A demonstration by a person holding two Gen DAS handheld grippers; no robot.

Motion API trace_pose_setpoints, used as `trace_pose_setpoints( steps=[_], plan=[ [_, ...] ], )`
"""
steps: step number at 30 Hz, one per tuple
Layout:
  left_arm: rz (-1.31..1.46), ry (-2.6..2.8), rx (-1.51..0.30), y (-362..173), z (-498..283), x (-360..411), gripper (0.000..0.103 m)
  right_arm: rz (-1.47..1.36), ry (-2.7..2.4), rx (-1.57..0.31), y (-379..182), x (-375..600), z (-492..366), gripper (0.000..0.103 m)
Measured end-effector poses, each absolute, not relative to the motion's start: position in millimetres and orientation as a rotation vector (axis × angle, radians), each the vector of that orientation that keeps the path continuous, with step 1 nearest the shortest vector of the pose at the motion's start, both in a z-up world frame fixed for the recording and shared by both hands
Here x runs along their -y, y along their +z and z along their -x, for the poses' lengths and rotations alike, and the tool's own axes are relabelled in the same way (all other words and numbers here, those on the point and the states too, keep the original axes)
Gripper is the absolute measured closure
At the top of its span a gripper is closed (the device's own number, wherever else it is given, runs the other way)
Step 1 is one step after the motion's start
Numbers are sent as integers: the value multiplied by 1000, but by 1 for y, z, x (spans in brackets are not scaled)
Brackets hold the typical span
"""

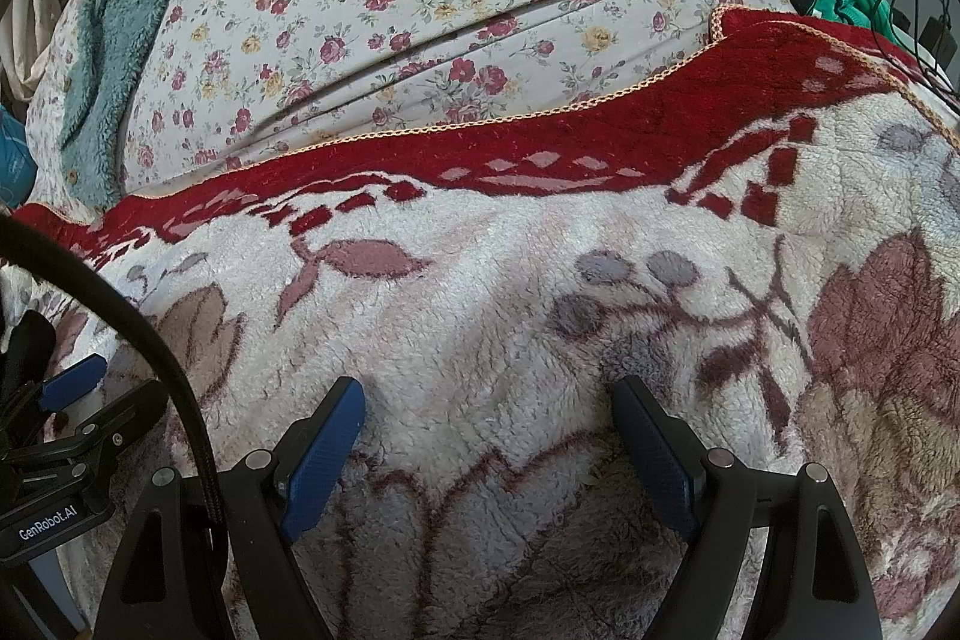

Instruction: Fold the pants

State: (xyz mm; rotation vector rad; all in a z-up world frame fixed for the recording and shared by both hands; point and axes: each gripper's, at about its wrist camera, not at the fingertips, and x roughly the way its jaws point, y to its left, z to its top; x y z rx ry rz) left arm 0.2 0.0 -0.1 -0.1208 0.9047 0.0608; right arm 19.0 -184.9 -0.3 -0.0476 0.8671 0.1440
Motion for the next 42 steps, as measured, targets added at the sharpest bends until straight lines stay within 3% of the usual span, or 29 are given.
trace_pose_setpoints(
  steps=[42],
  plan=[
    [120,62,-907,-1,-1,0,14,49,142,-867,-1,180,-21,20]
  ],
)
